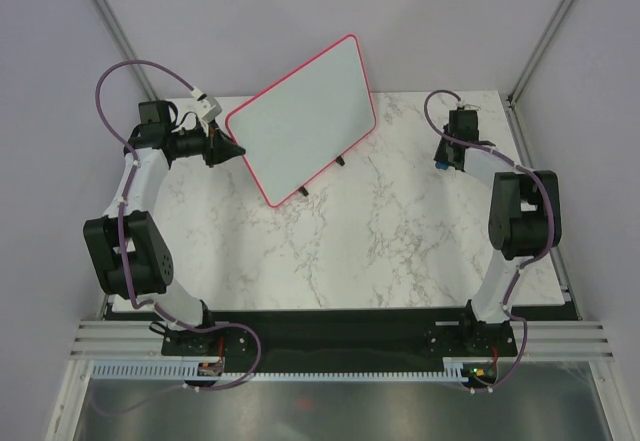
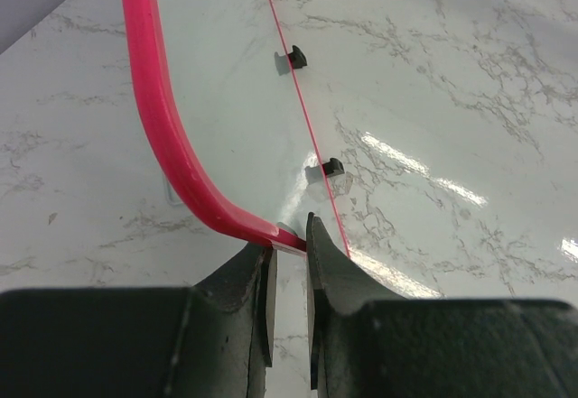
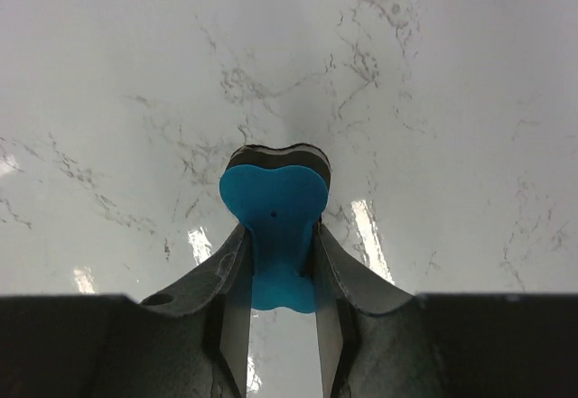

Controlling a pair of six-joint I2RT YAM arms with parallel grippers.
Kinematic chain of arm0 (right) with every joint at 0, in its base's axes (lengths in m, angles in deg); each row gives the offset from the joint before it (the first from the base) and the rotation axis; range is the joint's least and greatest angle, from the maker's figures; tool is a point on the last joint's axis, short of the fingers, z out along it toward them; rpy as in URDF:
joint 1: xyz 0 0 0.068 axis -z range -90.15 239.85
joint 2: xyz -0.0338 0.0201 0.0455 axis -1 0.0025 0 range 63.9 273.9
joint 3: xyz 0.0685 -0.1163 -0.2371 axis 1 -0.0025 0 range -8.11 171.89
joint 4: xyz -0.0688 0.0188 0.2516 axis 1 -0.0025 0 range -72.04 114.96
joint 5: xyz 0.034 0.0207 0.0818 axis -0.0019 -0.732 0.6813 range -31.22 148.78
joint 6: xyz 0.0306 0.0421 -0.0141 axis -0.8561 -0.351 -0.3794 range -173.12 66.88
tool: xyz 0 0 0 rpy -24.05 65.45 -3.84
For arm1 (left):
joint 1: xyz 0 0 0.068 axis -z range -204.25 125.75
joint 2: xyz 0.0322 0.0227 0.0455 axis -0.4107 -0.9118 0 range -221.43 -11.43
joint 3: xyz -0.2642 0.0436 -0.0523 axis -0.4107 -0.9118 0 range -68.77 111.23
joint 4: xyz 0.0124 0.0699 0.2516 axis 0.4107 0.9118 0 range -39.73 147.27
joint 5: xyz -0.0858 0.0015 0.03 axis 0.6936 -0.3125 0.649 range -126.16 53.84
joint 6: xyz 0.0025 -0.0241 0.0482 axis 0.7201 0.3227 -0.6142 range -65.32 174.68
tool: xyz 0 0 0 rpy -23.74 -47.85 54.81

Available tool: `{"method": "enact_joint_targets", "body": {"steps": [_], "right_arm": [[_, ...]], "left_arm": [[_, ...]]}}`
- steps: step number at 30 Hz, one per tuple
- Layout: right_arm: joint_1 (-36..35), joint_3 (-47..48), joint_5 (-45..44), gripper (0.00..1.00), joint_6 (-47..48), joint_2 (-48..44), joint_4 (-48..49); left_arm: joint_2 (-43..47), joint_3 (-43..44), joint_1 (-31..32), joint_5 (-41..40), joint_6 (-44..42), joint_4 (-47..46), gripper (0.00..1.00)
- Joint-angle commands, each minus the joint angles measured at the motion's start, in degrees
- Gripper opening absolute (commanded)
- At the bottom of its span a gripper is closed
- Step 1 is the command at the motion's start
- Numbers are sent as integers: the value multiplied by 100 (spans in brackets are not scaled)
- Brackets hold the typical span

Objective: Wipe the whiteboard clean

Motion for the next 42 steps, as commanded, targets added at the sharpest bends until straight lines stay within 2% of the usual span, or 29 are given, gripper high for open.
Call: {"method": "enact_joint_targets", "body": {"steps": [1,2,4,5,6,11,15,18,26,29,30,41,42], "right_arm": [[-79,388,-102,26,299,268,-438],[-61,415,-93,36,290,322,-464],[-35,459,-75,50,299,427,-499],[-17,468,-75,61,299,436,-499],[-26,468,-84,65,308,436,-508],[-35,459,-66,83,334,322,-499],[-35,459,-84,91,352,147,-490],[-26,468,-49,94,343,15,-464],[-35,389,39,96,273,-161,-315],[-35,310,39,98,264,-293,-192],[-35,301,57,98,264,-328,-166],[-35,169,206,98,202,-592,72],[-35,160,215,98,220,-609,89]], "left_arm": [[156,220,-26,-565,-732,-284,2],[147,220,-26,-565,-697,-293,2],[139,228,-26,-573,-653,-293,10],[138,228,-26,-582,-652,-293,13],[147,220,-26,-591,-652,-284,21],[156,220,-26,-582,-626,-293,34],[174,220,-17,-573,-617,-293,44],[209,220,-17,-547,-591,-293,49],[253,185,-17,-538,-591,-284,51],[323,150,-17,-538,-626,-293,59],[340,149,-17,-547,-626,-293,64],[490,35,-26,-705,-688,-293,84],[534,18,-26,-740,-722,-284,89]]}}
